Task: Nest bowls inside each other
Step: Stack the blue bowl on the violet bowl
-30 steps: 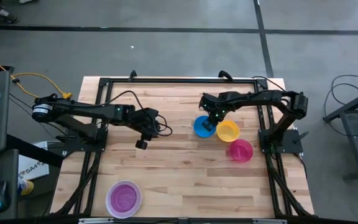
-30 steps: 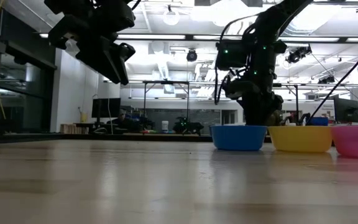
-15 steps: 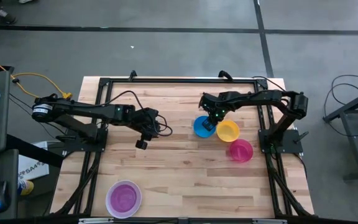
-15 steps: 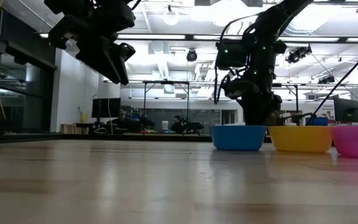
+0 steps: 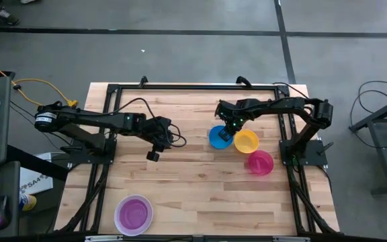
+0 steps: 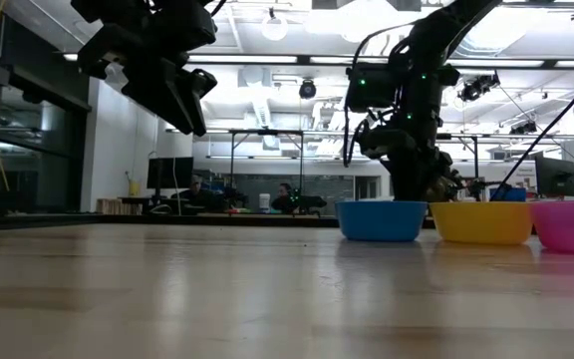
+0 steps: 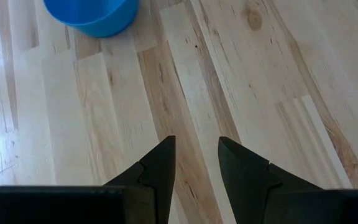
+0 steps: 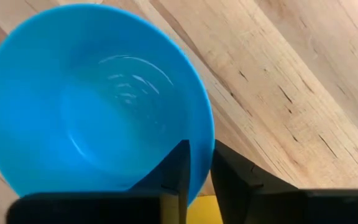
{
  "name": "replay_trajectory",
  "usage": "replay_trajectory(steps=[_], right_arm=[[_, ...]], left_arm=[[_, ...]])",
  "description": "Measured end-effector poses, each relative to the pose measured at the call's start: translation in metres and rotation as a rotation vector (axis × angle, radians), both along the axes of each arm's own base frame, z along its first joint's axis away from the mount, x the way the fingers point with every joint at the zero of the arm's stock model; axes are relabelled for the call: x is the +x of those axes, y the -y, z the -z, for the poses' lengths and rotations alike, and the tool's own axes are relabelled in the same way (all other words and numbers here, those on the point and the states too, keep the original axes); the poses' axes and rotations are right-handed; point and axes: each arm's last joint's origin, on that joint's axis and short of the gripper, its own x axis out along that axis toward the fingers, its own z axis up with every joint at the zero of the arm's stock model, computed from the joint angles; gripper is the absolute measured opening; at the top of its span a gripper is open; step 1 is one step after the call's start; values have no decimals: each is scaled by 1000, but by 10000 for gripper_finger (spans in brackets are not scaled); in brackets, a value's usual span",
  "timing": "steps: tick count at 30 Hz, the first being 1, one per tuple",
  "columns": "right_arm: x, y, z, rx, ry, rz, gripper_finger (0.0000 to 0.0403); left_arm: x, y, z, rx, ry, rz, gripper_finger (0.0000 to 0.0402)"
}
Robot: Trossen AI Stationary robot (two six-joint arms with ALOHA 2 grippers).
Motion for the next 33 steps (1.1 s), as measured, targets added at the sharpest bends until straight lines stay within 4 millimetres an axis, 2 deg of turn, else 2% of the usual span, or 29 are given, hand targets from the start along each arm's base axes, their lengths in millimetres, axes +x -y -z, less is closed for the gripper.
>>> replay_trajectory(steps=[8,23,33], right_arm=[[0,0,0,1,2,-1,7],[0,0,-1,3,6,6,5],[6,5,-3,39,89,68,4]], left_arm=[[0,0,0,0,0,0,120],[0,0,0,0,0,0,120],[0,1,0,-34,2,9,120]])
